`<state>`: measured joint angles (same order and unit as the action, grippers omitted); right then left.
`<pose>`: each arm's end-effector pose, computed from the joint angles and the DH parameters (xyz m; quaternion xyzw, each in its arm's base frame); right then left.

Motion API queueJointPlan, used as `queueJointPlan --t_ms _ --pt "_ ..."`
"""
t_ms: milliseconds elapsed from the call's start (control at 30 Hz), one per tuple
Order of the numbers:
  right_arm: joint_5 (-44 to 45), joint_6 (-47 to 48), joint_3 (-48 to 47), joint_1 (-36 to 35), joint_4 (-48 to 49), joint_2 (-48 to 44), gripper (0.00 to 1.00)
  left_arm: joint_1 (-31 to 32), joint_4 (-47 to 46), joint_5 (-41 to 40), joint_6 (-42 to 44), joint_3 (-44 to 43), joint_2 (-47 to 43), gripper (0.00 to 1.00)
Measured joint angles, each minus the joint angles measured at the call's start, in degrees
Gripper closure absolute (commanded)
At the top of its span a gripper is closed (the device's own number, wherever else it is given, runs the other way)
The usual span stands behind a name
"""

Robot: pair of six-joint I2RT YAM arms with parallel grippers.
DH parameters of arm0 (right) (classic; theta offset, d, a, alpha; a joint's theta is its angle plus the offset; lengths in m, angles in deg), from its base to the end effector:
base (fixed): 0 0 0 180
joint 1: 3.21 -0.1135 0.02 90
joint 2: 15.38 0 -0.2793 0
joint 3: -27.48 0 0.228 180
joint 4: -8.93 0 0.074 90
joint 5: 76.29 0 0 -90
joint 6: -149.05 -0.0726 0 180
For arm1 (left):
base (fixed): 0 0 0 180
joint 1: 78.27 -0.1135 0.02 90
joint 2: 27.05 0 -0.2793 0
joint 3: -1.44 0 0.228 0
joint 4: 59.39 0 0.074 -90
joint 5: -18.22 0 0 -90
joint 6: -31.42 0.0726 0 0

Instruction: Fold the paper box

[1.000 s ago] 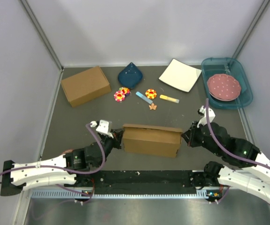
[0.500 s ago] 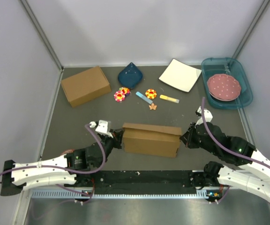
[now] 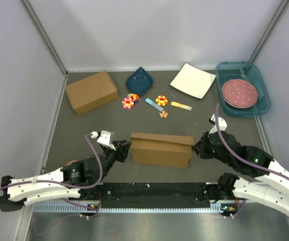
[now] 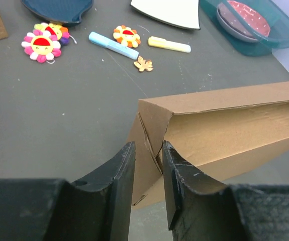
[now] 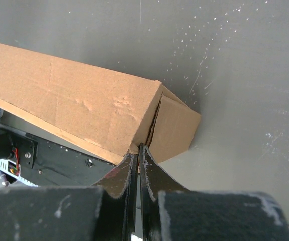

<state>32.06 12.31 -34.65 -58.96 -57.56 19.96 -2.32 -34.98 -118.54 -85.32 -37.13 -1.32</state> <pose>0.0784 0.0745 0.2865 -0.0026 0.8962 0.2368 0.3752 0.0785 -0.0957 0.2606 0.0680 0.7510 -0.2611 0.6026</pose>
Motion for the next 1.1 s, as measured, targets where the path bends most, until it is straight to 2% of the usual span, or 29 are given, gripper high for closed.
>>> queueJointPlan --t_ms 200,833,967,1100 --pt "0.0 0.0 0.0 0.0 0.0 0.0 1.0 0.2 -0.1 -0.7 3.3 0.1 -1.4 0.65" --pt "0.0 0.0 0.0 0.0 0.0 0.0 1.0 0.2 -6.4 -1.4 10.5 -1.5 3.8 0.62" --pt "0.0 0.0 0.0 0.0 0.0 0.0 1.0 -0.2 -8.3 -1.7 12.1 -1.9 4.2 0.78" --pt "0.2 0.0 0.3 0.0 0.6 0.0 1.0 -0.9 -9.2 -1.5 13.0 -1.9 5.8 0.82"
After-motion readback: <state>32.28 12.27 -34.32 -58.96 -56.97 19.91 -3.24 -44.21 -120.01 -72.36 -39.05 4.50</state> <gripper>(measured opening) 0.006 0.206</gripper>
